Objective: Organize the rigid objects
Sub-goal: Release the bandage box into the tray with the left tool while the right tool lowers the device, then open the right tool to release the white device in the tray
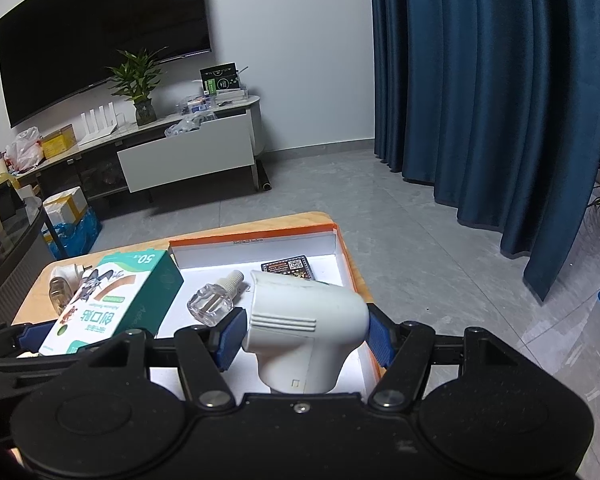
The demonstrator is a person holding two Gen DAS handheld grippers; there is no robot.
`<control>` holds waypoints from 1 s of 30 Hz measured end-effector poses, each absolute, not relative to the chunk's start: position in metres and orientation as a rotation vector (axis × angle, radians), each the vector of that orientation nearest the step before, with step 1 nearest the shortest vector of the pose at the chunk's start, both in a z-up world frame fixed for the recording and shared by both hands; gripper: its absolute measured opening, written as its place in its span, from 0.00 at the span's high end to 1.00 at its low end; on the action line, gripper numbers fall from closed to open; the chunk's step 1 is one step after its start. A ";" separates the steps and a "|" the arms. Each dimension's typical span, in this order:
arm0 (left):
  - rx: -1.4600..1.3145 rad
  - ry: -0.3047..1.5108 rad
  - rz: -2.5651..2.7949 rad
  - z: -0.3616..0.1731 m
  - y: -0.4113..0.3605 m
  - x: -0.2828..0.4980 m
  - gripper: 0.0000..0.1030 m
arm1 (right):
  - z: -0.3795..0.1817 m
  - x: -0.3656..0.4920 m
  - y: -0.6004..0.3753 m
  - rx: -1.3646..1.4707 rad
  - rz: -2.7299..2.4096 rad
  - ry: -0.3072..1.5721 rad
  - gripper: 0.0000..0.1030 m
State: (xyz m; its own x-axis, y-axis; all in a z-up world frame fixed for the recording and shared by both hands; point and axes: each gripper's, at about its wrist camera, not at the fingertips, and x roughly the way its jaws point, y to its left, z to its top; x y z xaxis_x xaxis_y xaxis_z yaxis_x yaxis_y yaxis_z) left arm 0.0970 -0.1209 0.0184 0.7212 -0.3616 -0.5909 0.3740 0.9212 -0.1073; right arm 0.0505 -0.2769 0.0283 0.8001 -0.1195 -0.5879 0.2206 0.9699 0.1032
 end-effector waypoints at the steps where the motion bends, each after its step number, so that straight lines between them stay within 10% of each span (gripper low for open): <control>1: 0.018 0.650 -0.406 0.018 -0.120 0.097 0.30 | 0.028 0.052 -0.276 0.168 -0.181 0.620 0.26; 24: -0.002 0.666 -0.403 0.013 -0.118 0.101 0.31 | 0.022 0.059 -0.277 0.162 -0.165 0.642 0.26; 26: -0.001 0.659 -0.410 0.014 -0.117 0.099 0.50 | 0.022 0.060 -0.277 0.162 -0.164 0.643 0.26; 30: 0.006 0.670 -0.426 0.012 -0.117 0.098 0.52 | 0.020 0.057 -0.276 0.163 -0.161 0.646 0.26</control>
